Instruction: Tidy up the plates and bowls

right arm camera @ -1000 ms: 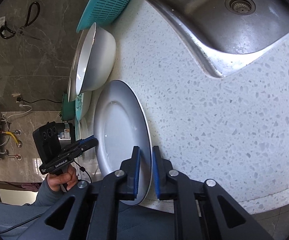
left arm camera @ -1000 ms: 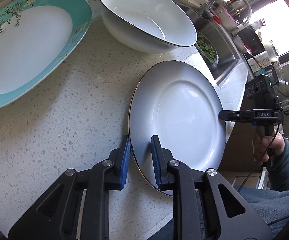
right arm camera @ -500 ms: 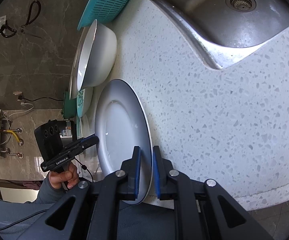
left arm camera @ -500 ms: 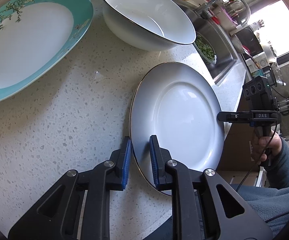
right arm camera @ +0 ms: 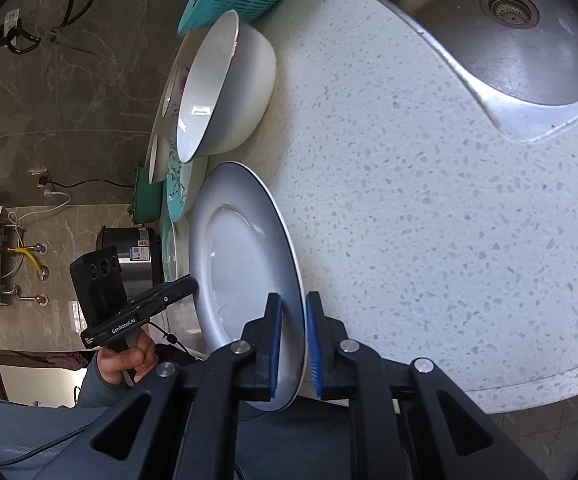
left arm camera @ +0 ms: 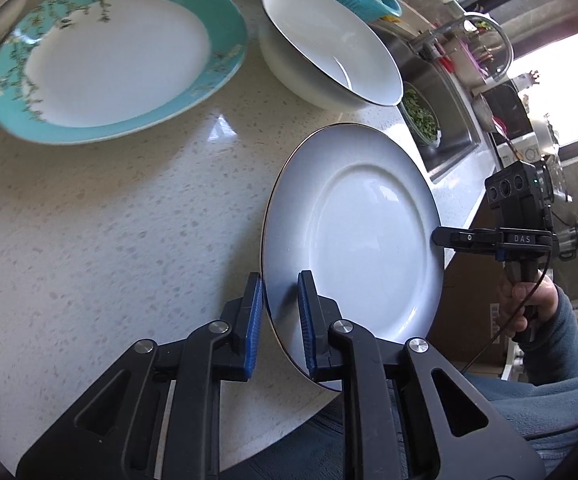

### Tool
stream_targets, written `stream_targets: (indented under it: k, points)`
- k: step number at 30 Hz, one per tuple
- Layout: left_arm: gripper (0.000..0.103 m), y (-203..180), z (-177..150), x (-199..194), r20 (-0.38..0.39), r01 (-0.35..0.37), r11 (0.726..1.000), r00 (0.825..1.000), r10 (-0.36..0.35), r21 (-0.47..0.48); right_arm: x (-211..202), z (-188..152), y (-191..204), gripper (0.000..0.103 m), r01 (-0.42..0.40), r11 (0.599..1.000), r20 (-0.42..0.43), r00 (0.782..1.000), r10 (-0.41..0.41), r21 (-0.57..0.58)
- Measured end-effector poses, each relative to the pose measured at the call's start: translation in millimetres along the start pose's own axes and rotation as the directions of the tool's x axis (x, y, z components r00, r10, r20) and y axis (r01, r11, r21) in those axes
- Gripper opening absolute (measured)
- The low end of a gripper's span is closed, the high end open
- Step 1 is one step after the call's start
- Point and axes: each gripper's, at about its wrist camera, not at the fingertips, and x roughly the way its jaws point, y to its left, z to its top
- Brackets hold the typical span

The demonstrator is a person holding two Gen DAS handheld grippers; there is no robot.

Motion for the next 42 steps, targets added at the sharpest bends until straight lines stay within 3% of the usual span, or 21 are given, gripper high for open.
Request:
stream_targets:
  k: [13, 23, 40, 42]
  points:
    - [0.015, 56.3, -39.3, -62.5, 0.061, -0.045, 0.993, 0.997, 0.052, -0.108, 61.9, 1.2, 65.7, 0.017, -0.023, 0.997, -0.113, 0.994, 0.014, -0.074]
    - [0.015, 110.8, -66.3, -73.8, 0.087, -0.072, 0.98, 0.992, 0.089, -0.188, 115.3, 6.6, 87.3, 0.018, -0.006, 0.994, -0.19, 0.982, -0.014, -0.105]
    - [0.019, 145.6, -80.3, -64.6, 0.068, -0.097, 0.975, 0.991, 0.112, -0.199, 141.5, 6.1, 96.7, 0.02, 0.076, 0.988, -0.189, 0.977, -0.101, -0.138]
    - [0.019, 144.1, -80.6, -64.5, 0.081, -0.099, 0.975, 0.99, 0.117, -0.2, 143.4, 5.6, 101.1, 0.026, 0.083, 0.985, -0.175, 0.978, -0.109, -0.153]
